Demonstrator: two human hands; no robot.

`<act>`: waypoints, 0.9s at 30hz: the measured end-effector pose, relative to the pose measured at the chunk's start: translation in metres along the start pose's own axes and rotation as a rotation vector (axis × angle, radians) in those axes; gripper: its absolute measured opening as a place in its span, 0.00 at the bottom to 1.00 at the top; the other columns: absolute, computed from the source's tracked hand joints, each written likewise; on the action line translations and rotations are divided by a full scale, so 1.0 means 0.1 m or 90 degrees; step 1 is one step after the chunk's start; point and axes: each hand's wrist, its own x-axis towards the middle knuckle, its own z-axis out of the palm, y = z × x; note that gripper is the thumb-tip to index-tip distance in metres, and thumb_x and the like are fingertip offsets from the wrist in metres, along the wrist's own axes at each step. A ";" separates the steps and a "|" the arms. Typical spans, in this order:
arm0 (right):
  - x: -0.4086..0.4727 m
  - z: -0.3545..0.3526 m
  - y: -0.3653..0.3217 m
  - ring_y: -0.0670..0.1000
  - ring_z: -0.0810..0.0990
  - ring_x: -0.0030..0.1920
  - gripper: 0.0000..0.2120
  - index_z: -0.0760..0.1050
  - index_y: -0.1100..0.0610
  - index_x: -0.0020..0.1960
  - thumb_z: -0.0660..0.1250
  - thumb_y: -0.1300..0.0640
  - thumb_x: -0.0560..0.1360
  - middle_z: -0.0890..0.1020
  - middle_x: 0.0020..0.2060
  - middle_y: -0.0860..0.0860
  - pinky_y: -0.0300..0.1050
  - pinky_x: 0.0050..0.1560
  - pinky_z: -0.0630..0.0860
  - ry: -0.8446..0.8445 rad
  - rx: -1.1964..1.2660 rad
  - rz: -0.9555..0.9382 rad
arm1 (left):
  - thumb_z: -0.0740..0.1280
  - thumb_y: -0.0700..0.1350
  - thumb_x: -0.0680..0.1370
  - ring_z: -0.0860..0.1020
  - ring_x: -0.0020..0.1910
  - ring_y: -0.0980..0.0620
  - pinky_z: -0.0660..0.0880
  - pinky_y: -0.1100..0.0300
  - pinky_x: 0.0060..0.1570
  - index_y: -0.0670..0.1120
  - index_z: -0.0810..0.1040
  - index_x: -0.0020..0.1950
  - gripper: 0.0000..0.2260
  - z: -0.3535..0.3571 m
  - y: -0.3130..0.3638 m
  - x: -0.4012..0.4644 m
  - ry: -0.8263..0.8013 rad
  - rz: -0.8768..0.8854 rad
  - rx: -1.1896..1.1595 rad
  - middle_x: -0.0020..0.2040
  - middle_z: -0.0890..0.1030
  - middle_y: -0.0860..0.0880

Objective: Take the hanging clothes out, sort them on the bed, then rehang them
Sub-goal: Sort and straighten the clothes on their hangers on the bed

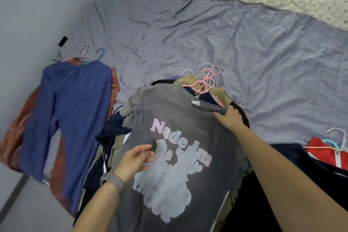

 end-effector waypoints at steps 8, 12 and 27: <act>-1.06 0.11 -0.07 0.47 0.72 0.31 0.16 0.72 0.55 0.37 0.61 0.45 0.77 0.73 0.28 0.47 0.43 0.31 0.71 0.296 0.123 -0.196 | 0.59 0.37 0.80 0.78 0.49 0.49 0.75 0.56 0.48 0.47 0.75 0.57 0.09 -0.04 0.00 -0.12 0.059 0.150 0.069 0.48 0.80 0.48; -1.77 -0.17 0.04 0.44 0.67 0.25 0.18 0.66 0.51 0.30 0.63 0.53 0.78 0.68 0.23 0.46 0.32 0.27 0.61 0.104 0.283 -0.283 | 0.60 0.47 0.78 0.66 0.67 0.49 0.62 0.52 0.67 0.46 0.67 0.70 0.21 -0.16 0.18 -0.25 0.293 0.496 0.348 0.67 0.70 0.47; -3.85 -0.68 0.14 0.40 0.74 0.51 0.07 0.71 0.42 0.53 0.62 0.53 0.78 0.78 0.47 0.37 0.35 0.52 0.68 0.045 0.076 -0.352 | 0.52 0.56 0.74 0.76 0.39 0.49 0.67 0.51 0.43 0.52 0.76 0.41 0.15 -1.09 -0.12 -1.46 0.232 0.677 0.427 0.36 0.77 0.58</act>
